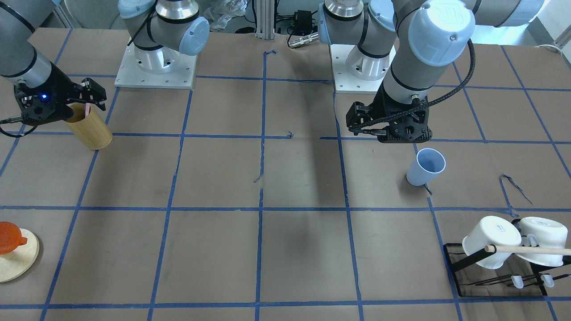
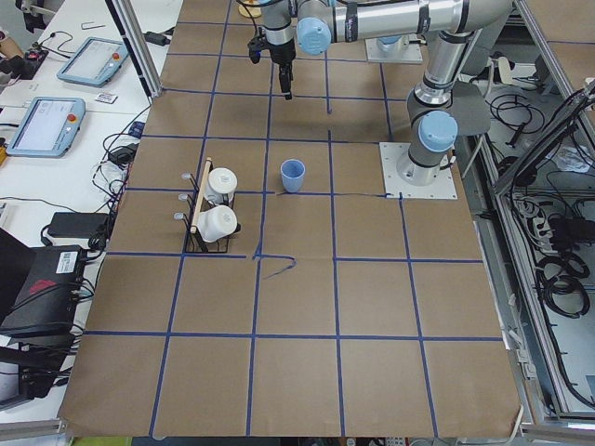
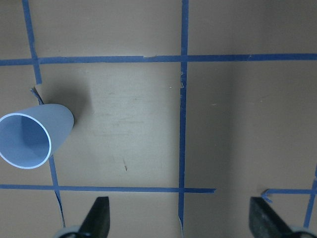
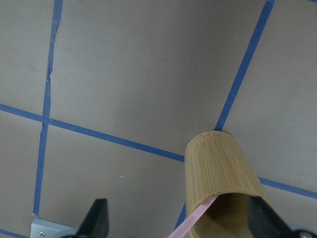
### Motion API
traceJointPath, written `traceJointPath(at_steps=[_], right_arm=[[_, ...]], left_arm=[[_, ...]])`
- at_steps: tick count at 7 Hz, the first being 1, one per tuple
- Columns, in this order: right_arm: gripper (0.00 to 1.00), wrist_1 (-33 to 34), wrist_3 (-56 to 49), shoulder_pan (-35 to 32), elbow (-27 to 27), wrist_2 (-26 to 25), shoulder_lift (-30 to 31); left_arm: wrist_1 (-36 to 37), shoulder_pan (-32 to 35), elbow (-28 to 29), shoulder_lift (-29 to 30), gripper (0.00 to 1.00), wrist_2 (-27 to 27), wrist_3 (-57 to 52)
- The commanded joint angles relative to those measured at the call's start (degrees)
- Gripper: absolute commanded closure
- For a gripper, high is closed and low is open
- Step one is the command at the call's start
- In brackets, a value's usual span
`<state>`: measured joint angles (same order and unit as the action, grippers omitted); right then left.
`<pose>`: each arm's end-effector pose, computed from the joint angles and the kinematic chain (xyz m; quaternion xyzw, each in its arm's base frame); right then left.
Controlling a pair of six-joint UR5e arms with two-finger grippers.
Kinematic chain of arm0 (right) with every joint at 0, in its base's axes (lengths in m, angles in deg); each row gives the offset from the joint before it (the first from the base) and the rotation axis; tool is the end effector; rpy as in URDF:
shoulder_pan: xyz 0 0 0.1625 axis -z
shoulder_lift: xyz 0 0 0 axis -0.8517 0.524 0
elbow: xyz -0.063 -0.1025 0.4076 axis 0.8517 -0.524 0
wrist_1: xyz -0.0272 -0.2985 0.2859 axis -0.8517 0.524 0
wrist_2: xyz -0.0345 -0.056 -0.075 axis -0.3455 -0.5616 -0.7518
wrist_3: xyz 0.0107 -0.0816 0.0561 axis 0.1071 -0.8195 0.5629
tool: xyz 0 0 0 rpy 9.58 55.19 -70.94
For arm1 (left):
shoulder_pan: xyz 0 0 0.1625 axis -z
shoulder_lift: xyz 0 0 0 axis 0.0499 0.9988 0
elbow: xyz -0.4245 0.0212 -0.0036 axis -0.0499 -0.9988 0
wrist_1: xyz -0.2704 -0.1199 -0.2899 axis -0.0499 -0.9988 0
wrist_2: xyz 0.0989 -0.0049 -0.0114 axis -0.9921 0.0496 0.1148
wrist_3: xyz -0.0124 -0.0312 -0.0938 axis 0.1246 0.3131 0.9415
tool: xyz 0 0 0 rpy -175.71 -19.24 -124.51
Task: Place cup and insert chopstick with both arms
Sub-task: 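Close the right gripper on the pink chopstick inside the wooden holder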
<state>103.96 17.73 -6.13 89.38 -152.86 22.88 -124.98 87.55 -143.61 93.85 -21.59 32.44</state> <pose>-0.0584 -0.4152 0.3357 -0.1391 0.9847 0.1023 0.0232 -0.1316 -0.4933 0.4063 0.0018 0.9966 0.0785 0.0266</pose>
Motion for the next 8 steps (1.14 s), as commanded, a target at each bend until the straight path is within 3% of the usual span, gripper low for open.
traceJointPath(at_steps=[1,2,4,5,7,8], right_arm=[[0.18,2.66,1.30,0.10,2.25,-0.59,0.07],[0.18,2.39,1.31,0.02,2.24,-3.46,0.07],[0.23,-5.04,2.61,0.02,-0.72,-5.34,0.25],[0.30,-9.60,3.76,-0.07,-2.83,-4.82,0.25],[0.49,-9.48,4.03,-0.07,-3.47,-4.55,-0.54],[0.50,-9.21,4.03,-0.16,-3.30,-4.11,-0.89]], left_arm=[[0.03,0.03,-0.43,-0.03,0.00,0.09,0.00],[-0.06,0.12,-0.43,0.15,0.00,0.09,0.00],[-0.06,0.12,-0.60,0.94,0.00,0.09,0.09],[1.07,0.12,-1.30,1.03,0.00,0.09,0.09],[4.93,-0.40,-2.54,1.38,0.00,-0.09,-0.26],[6.78,-0.76,-2.63,1.99,0.00,-0.26,-1.48]])
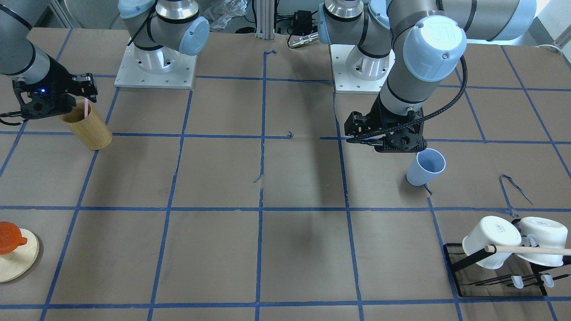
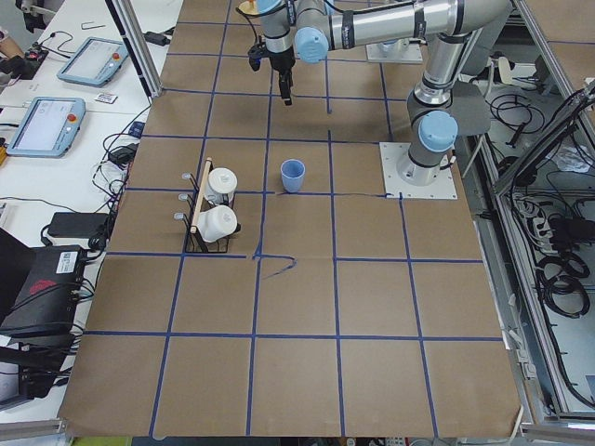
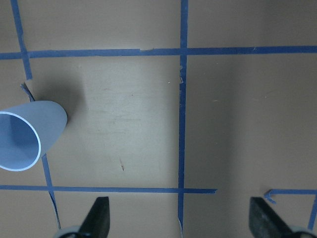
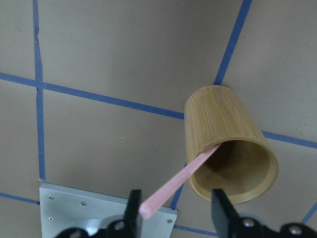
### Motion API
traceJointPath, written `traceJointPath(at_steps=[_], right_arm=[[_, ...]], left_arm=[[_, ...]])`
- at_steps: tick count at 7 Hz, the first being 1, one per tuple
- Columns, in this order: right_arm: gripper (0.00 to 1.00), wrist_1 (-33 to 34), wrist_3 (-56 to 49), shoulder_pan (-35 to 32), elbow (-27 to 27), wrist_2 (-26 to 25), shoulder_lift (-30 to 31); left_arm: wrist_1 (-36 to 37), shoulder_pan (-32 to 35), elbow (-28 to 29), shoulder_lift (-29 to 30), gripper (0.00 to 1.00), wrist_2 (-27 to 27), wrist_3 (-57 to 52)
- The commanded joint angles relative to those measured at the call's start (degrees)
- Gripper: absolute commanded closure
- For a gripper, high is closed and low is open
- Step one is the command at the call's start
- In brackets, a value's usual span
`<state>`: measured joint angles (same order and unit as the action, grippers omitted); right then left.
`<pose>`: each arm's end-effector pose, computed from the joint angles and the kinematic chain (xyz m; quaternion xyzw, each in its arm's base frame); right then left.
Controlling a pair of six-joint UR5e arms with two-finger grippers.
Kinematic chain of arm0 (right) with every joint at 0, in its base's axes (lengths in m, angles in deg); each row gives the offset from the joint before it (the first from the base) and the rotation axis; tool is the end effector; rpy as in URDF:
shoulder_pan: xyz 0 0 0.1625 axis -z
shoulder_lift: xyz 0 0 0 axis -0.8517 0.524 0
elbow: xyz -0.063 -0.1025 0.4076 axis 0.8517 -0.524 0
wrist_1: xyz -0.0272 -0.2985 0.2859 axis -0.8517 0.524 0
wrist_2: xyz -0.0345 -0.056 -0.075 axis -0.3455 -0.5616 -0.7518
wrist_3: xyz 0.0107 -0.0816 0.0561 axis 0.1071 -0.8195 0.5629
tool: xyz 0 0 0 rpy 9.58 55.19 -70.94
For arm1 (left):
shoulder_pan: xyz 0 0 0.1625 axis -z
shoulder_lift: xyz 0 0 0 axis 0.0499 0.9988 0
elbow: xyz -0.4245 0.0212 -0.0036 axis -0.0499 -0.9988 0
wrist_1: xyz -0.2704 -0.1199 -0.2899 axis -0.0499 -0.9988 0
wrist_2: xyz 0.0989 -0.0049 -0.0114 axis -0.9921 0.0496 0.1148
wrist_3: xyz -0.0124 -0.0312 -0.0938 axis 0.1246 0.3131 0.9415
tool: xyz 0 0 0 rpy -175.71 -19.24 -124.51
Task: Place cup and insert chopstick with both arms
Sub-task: 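Close the right gripper on the pink chopstick inside the wooden holder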
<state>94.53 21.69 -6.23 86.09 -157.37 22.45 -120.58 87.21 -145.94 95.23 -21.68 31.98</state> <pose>-0.0628 -0.4081 0.3472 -0.1130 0.9786 0.1713 0.0159 -0.1285 -0.5005 0.3817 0.0028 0.9970 0.0727 0.0268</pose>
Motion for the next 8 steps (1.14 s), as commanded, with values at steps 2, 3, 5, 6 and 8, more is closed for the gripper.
traceJointPath(at_steps=[2,3,5,6,8], right_arm=[[0.59,3.29,0.08,-0.07,-0.18,1.36,-3.11],[0.59,3.03,0.08,-0.07,-0.27,1.19,-2.76],[0.63,2.68,0.17,-0.07,-0.27,1.01,-2.58],[0.63,2.59,0.17,-0.07,-0.27,1.01,-2.41],[0.76,2.59,0.17,0.02,-0.44,0.75,-2.41]], left_arm=[[4.40,-2.95,-0.21,1.23,0.00,-0.09,-4.87],[4.86,-4.88,-0.30,1.23,0.00,0.00,-9.77],[5.21,-6.13,-0.30,1.67,0.00,-0.08,-10.96],[6.26,-6.92,-0.30,2.45,0.00,-0.08,-10.96],[10.21,-7.19,-1.08,4.73,0.00,-0.26,-10.96]])
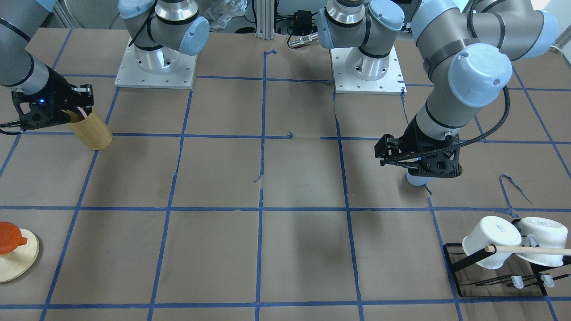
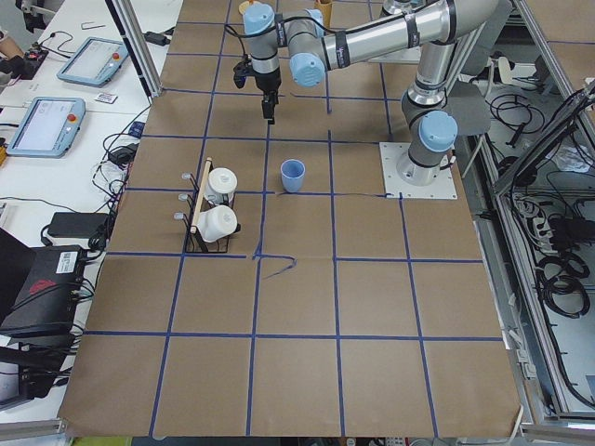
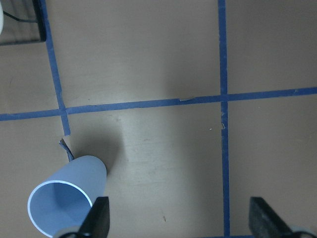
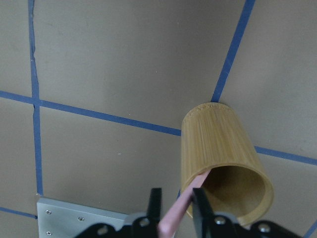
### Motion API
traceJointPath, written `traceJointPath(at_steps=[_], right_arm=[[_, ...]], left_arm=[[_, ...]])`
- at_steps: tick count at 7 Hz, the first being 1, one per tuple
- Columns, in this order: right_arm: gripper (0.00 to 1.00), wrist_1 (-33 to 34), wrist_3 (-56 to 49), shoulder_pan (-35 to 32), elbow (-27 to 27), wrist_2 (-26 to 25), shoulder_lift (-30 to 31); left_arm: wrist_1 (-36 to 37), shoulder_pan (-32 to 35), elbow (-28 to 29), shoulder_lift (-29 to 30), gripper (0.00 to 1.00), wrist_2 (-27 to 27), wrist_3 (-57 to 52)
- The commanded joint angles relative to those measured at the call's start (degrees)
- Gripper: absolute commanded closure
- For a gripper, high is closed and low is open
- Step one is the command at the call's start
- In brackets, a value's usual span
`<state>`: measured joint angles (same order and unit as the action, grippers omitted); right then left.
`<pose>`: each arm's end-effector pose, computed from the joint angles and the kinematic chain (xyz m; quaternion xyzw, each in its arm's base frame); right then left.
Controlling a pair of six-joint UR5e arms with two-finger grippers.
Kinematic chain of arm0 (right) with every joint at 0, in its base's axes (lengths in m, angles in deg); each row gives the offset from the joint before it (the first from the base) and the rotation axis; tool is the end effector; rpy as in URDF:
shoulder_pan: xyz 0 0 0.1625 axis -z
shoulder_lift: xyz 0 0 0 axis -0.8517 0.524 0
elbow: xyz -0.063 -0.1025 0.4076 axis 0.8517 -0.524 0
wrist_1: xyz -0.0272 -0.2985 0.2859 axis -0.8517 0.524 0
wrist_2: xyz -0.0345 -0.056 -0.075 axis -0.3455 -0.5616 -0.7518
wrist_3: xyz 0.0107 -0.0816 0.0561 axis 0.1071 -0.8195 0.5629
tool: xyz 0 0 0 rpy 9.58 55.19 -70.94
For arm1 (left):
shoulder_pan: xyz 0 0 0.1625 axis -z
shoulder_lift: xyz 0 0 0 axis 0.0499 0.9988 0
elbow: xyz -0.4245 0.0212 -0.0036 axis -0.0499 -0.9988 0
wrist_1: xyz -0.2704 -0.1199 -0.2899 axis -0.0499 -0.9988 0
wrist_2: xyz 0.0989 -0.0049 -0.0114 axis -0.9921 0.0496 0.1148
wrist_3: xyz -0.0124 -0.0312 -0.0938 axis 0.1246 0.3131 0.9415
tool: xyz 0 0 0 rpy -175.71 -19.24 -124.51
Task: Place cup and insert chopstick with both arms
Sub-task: 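Close the right gripper on the pink chopstick inside the wooden holder, then pull out the chopstick with the right gripper while the left gripper grasps the blue cup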
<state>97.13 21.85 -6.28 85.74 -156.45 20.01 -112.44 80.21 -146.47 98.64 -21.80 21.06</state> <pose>-0.0673 -0.4221 0.3355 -0.1107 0.9801 0.1636 0.0201 -0.0632 -0.5382 0.3593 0.0360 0.9983 0.0400 0.0220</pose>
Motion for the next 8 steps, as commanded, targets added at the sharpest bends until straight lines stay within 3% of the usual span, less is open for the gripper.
traceJointPath(at_steps=[1,3,8], right_arm=[[0.78,-0.10,0.00,0.08,-0.35,-0.52,0.03],[0.81,-5.00,0.00,-0.01,-3.76,-0.52,-0.05],[0.87,-11.86,0.00,0.08,-8.77,-2.79,-0.05]], left_arm=[[3.82,-1.23,-2.74,1.34,0.00,-0.83,-0.04],[5.06,-5.62,-9.15,-1.46,0.00,-1.81,-2.13],[9.11,-9.68,-17.17,-4.37,0.00,-3.29,-7.95]])
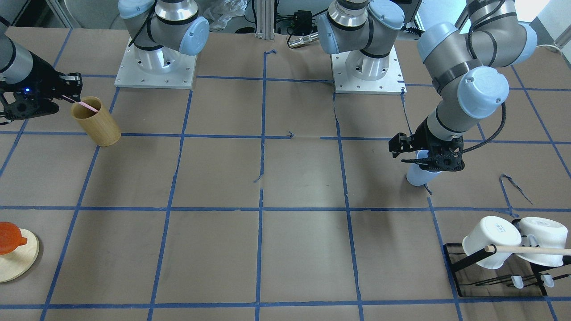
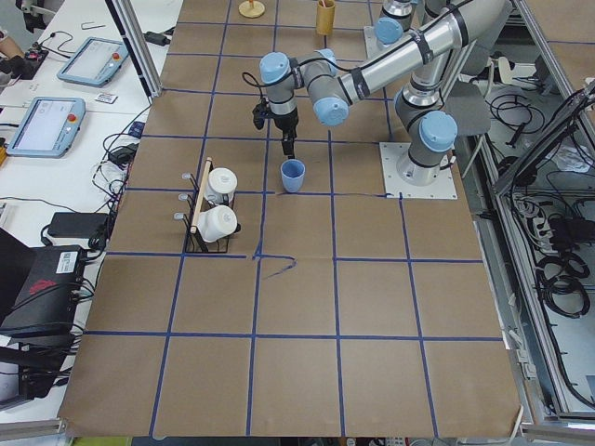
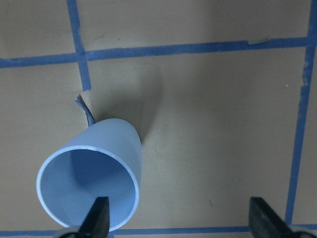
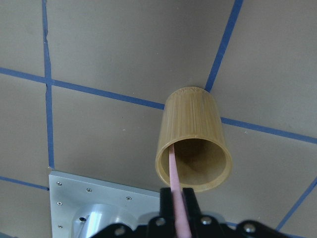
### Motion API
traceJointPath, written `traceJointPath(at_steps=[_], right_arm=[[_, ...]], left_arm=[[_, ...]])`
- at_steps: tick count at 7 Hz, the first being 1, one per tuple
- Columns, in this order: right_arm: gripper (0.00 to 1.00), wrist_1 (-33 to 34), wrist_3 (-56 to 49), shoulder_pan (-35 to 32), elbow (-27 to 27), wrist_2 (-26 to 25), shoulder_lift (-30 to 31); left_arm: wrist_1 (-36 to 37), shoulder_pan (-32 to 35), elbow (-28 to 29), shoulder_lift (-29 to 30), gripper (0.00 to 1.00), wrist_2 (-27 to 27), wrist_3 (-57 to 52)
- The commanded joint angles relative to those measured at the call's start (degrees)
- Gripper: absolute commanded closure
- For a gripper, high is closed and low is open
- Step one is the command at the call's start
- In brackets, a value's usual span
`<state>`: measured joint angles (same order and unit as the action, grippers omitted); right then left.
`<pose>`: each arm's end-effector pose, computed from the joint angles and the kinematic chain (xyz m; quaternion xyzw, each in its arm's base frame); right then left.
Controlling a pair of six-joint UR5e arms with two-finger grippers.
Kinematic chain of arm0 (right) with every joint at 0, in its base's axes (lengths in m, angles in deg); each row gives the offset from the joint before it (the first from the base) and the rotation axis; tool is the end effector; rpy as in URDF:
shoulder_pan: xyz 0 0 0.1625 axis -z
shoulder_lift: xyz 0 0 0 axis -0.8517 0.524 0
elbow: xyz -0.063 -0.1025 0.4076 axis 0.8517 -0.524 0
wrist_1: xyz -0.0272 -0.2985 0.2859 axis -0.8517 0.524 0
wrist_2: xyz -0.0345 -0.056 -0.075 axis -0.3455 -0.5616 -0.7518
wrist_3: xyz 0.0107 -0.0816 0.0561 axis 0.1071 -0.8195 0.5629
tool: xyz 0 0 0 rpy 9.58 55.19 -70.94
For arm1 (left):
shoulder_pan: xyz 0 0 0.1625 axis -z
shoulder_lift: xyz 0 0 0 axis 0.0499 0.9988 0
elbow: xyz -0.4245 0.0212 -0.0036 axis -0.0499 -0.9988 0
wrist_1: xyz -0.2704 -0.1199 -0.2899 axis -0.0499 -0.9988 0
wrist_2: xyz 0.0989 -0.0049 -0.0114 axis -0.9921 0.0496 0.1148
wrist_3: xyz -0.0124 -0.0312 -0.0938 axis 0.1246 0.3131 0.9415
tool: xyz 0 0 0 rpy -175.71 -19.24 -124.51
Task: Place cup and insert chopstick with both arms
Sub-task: 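Pull out the chopstick with the right gripper while the left gripper grasps the blue cup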
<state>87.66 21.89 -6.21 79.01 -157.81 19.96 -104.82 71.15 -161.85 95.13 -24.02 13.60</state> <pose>-0.0728 -0.4270 0.3768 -0.1129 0.9750 0.1899 0.0227 0.0078 -0.4768 0.2815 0.0244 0.9959 0.0837 0.0234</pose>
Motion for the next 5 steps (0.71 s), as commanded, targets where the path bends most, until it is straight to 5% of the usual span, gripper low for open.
traceJointPath(at_steps=[1,3,5], right_arm=[[0.88,-2.58,-0.04,0.01,-3.54,-2.58,0.00],[1.00,-4.32,-0.13,-0.08,-7.66,-2.33,0.09],[1.00,-12.47,-0.21,-0.26,-17.74,-1.63,-0.26]], left_arm=[[1.50,-1.75,-2.93,-0.78,0.00,-2.91,-1.19],[3.67,-5.10,-4.87,-0.26,0.00,-2.67,-3.11],[7.82,-4.40,-5.05,0.71,0.23,-2.49,-4.62]])
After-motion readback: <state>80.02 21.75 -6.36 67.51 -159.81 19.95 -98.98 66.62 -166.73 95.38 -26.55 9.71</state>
